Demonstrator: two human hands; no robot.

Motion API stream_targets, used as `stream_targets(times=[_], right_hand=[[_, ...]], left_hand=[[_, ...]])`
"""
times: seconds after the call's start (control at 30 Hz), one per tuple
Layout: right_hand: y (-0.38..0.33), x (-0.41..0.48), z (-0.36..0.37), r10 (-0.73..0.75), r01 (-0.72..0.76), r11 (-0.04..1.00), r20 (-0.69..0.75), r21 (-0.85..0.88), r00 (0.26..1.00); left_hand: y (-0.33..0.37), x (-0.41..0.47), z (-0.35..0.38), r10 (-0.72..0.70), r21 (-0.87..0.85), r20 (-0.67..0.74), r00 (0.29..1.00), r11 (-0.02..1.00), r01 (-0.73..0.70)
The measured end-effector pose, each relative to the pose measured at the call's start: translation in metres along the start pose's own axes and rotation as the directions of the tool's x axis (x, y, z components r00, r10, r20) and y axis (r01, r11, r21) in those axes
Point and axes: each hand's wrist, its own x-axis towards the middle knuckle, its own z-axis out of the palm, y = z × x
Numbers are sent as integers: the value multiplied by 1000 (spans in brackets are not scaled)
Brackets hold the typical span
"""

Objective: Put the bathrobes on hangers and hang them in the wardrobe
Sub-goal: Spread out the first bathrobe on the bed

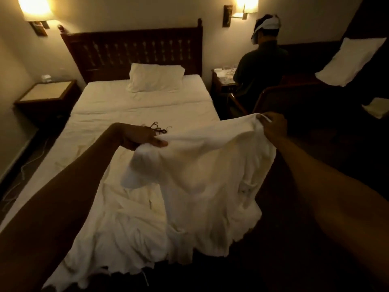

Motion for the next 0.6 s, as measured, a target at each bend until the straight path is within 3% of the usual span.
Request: stream_targets(times=[0.07, 0.13, 0.23, 0.3, 0.43, 0.53, 0.6], right_hand=[[-4, 18, -6, -45, 46, 999, -15, 19, 999], [-11, 37, -11, -70, 72, 997, -55, 41, 996], [-7, 62, -10, -147, 147, 989, -36, -15, 988], [4, 73, -2, -177, 180, 982, 41, -63, 983], [43, 75, 18, -242, 282, 951, 266, -126, 933], [81, 77, 29, -200, 334, 901, 417, -278, 887], [103, 82, 41, -142, 321, 892, 477, -319, 867]], left_hand=[[19, -7, 13, 47, 46, -195, 980, 998, -39], [31, -8, 21, 110, 94, -418, 902, 993, -77], [25, 13, 22, 82, 41, -577, 812, 997, -72], [7, 35, 18, -5, 49, -562, 827, 998, 40], [-36, 70, 30, -305, -1, -298, 905, 948, 319], [-57, 86, 37, -408, -75, -168, 897, 913, 401], [-62, 98, 32, -410, -107, -156, 898, 911, 398]])
